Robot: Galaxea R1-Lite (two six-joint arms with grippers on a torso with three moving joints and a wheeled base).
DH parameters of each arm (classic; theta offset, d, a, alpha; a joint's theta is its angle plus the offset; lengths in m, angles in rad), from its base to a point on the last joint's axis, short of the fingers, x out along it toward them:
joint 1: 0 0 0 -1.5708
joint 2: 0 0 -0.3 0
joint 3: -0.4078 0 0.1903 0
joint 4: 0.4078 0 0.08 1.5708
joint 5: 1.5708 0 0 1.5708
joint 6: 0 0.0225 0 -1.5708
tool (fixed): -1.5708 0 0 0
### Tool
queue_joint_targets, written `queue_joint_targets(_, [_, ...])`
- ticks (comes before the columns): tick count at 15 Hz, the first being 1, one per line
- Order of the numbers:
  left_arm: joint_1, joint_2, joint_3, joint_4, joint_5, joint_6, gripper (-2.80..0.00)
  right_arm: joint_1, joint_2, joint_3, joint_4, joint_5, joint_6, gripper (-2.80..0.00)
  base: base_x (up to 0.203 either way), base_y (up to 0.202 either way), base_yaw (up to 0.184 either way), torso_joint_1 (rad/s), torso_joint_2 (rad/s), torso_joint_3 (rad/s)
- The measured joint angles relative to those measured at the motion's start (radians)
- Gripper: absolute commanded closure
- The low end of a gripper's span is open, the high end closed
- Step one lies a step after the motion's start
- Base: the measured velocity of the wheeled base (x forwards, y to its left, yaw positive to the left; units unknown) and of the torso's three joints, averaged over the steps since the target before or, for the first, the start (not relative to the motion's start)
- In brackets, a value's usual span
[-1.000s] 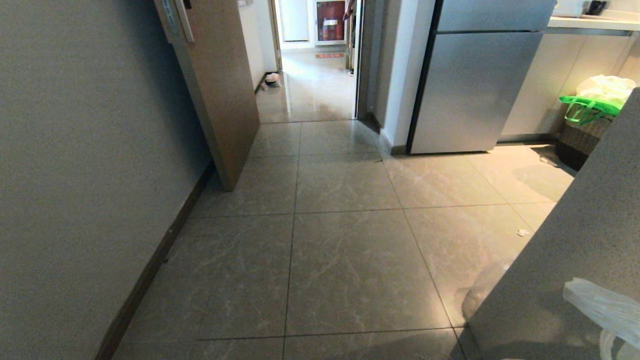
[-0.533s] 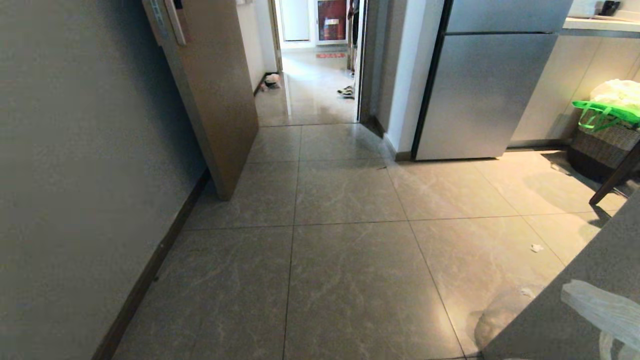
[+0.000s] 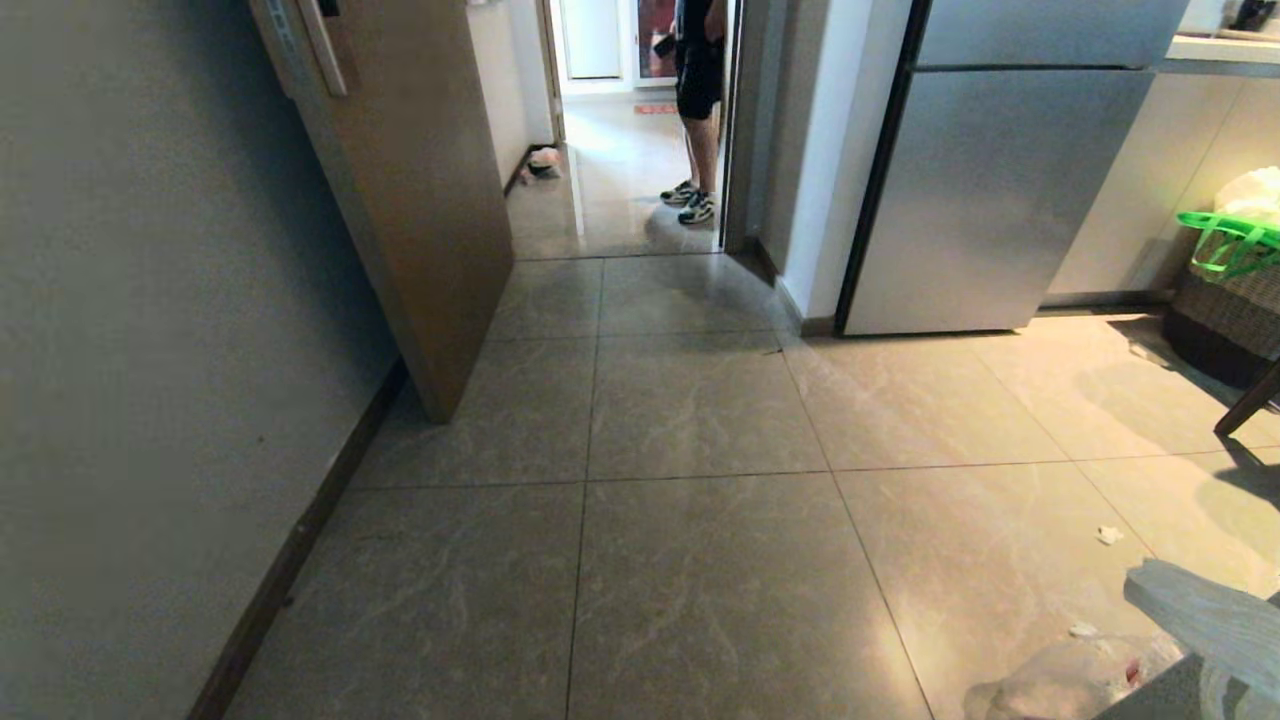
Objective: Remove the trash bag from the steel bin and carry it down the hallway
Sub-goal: Put the trash bag at the door
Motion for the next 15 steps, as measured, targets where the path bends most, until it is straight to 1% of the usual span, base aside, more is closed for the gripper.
queue_joint_targets(15, [0.0,0.0,0.0,0.0,0.0,-0.001,0.0,-0.001,0.0,0.0,0.0,0.0,0.0,0.0,0.192,0.0,0.001,0.003,0.0,0.002])
